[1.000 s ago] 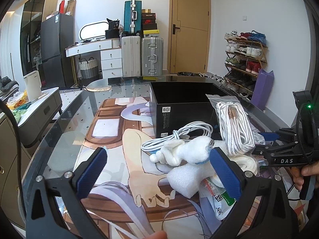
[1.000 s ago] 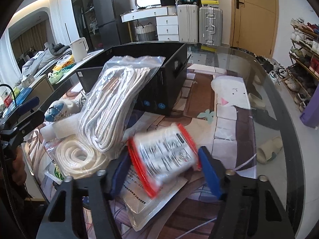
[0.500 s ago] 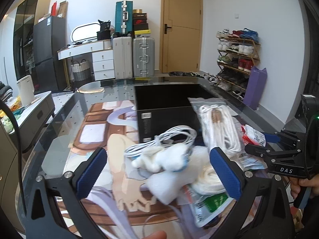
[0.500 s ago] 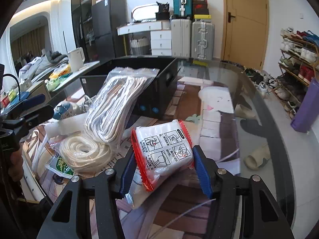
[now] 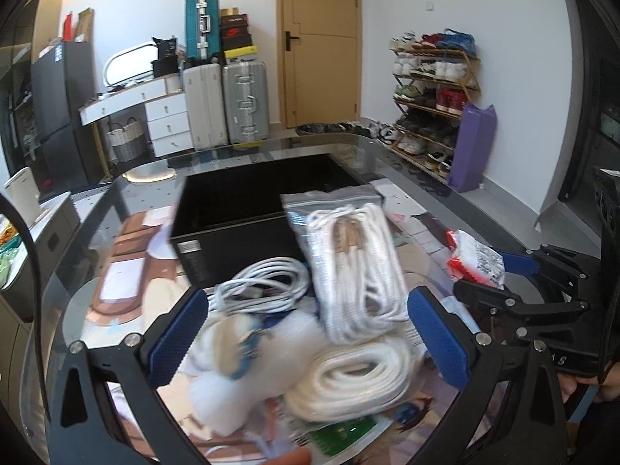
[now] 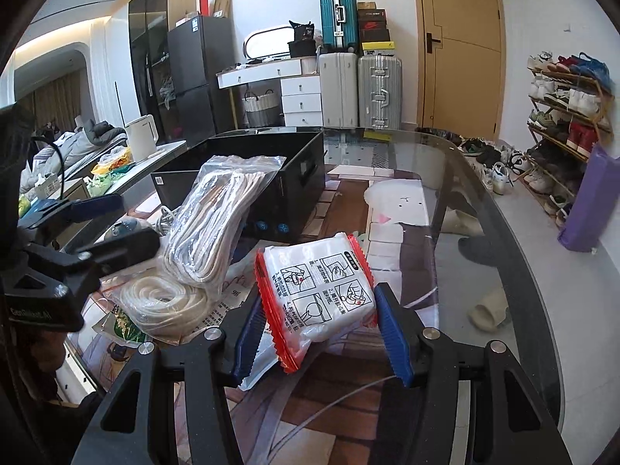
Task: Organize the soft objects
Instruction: 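Lift the red-bordered packet with the right gripper while the left gripper grasps the clear cable bag, then carry the packet and cable bag over the black box and lower them in, then open both grippers to release the packet and cable bag into the box, then move the right gripper to the white printed sachet on the cloth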
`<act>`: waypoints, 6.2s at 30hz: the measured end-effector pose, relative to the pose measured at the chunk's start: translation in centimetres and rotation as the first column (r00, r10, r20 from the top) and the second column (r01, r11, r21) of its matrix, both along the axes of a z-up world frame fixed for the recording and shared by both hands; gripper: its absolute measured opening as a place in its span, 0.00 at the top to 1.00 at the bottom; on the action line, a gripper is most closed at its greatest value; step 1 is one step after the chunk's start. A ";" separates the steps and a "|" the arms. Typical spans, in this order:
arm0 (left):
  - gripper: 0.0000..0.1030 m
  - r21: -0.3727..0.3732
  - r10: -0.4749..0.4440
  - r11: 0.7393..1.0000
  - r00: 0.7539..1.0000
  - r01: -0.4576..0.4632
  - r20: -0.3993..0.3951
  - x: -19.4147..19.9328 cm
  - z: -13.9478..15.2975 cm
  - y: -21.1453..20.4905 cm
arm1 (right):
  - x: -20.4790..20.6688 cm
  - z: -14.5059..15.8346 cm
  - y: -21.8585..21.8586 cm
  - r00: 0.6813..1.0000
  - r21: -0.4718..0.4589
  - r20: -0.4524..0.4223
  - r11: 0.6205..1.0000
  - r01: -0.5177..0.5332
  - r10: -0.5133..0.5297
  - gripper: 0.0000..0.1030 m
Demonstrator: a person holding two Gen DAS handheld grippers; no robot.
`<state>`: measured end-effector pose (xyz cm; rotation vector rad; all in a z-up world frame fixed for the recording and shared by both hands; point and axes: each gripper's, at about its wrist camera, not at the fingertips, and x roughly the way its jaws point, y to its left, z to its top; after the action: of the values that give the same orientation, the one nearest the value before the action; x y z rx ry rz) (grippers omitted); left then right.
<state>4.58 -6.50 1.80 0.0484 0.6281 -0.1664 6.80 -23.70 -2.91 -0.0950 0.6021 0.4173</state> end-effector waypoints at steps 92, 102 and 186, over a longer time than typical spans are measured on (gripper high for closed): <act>0.64 -0.117 -0.081 0.991 0.994 0.072 -0.079 9.2 3.8 7.0 | 9.8 6.1 10.0 0.983 -0.070 0.019 0.981 -0.182 0.183 0.45; 0.39 -0.091 -0.084 0.992 0.996 0.083 -0.002 8.5 4.3 7.1 | 9.4 6.6 9.3 0.985 -0.070 0.061 0.985 -0.158 0.162 0.10; 0.00 -0.013 0.033 0.999 0.999 -0.033 -0.028 0.2 0.9 8.8 | 5.3 -1.9 2.9 0.936 -0.209 -0.305 0.947 -0.245 0.175 0.01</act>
<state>4.81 2.25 2.73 0.0224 0.6551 -0.1398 12.12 -20.84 -4.77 -0.3431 0.9306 0.5709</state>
